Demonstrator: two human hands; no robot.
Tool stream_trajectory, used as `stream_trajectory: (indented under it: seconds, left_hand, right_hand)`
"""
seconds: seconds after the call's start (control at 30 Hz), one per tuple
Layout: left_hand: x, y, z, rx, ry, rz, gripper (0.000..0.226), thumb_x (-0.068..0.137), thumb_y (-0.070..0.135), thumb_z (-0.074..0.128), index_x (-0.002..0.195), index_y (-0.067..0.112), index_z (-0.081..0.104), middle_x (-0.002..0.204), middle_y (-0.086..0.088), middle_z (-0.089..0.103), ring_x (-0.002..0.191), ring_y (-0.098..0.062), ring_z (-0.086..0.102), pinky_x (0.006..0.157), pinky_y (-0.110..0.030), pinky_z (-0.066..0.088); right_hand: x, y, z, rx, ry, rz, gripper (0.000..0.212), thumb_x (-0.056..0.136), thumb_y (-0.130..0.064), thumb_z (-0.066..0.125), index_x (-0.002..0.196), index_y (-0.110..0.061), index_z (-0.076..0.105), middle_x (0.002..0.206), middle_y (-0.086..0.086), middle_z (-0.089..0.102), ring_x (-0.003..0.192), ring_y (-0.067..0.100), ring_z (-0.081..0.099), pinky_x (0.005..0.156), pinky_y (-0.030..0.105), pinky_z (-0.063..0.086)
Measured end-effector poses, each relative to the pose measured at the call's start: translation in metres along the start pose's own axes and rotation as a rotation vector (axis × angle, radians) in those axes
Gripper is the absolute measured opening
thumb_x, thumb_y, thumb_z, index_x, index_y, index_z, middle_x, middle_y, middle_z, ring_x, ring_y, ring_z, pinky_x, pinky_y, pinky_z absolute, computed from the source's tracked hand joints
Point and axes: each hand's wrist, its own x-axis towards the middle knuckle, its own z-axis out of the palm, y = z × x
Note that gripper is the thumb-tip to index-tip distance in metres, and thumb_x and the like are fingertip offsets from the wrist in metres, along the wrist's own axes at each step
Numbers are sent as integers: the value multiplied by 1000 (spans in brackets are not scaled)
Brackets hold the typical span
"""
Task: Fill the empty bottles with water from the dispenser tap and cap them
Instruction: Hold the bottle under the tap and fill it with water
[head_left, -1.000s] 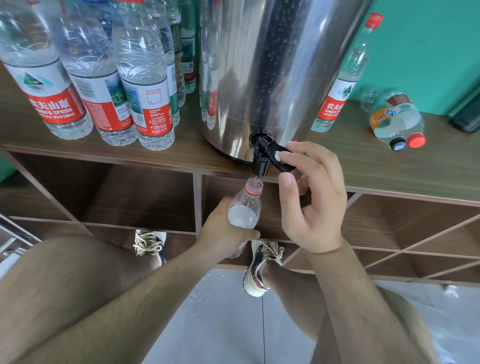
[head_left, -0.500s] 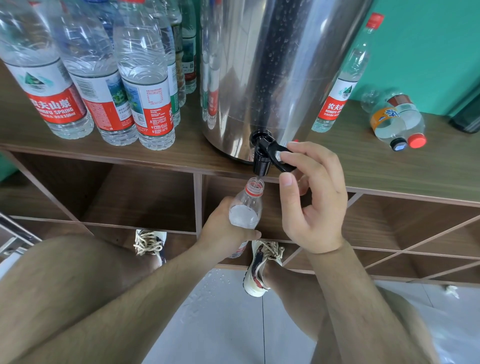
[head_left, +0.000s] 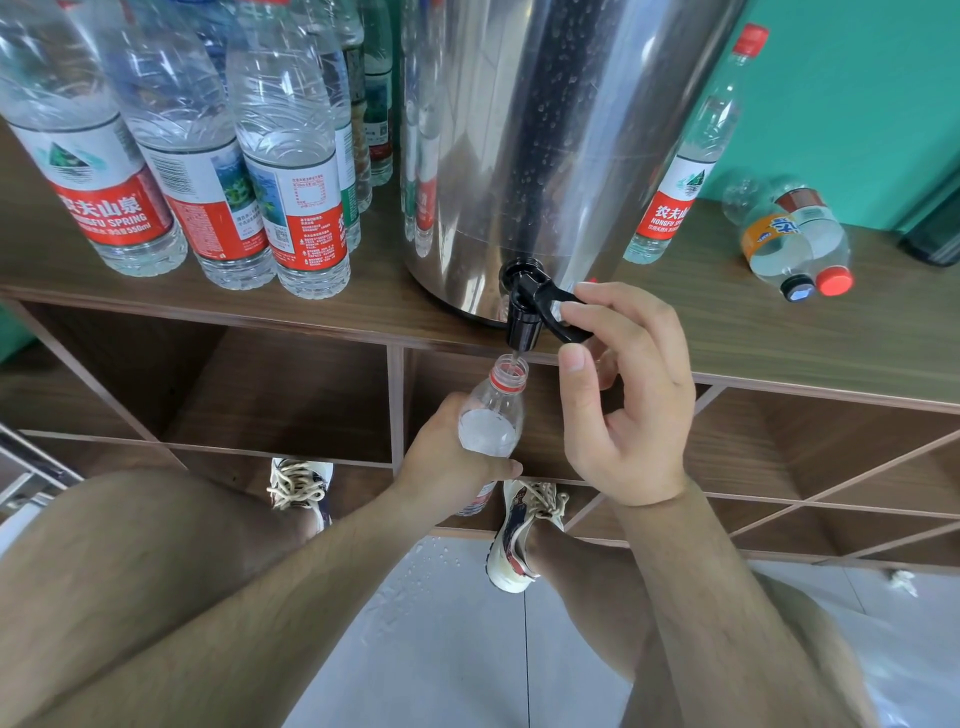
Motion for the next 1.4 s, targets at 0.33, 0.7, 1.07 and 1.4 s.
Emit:
stream_trajectory:
  seconds: [0.33, 0.7, 1.07, 1.4]
  left_hand:
    - [-1, 0, 0, -6, -7, 7, 76, 72, 31, 93, 128, 35, 41, 117, 15, 54, 108, -9, 53, 83, -20, 41]
    - [-1, -3, -1, -79, -21, 1, 76, 70, 28, 94, 126, 36, 43, 112, 18, 56, 103, -8, 55, 67, -12, 36]
    - [0, -3, -1, -28, -15, 14, 76, 71, 31, 94, 126, 37, 42, 107, 21, 53, 91, -1, 53, 65, -10, 32]
    - [1, 0, 0, 24, -11, 26, 75, 73, 32, 93, 126, 37, 40, 110, 20, 51, 94, -4, 53, 65, -8, 31]
  right_hand:
    - [1, -1, 0, -4, 3, -1, 27, 98, -11, 57, 112, 8, 71, 123, 20, 63, 102, 18, 60, 81, 15, 43]
    - [2, -1, 0, 3, 2, 0, 27, 98, -10, 57, 111, 9, 71, 123, 19, 62, 101, 21, 61, 81, 15, 44]
    - [1, -2, 0, 3, 0, 1, 27, 99, -11, 57, 112, 9, 71, 123, 19, 62, 101, 23, 62, 80, 16, 44]
    - [1, -2, 0, -2, 2, -7, 27, 99, -10, 56, 112, 9, 71, 123, 20, 63, 106, 22, 61, 81, 16, 44]
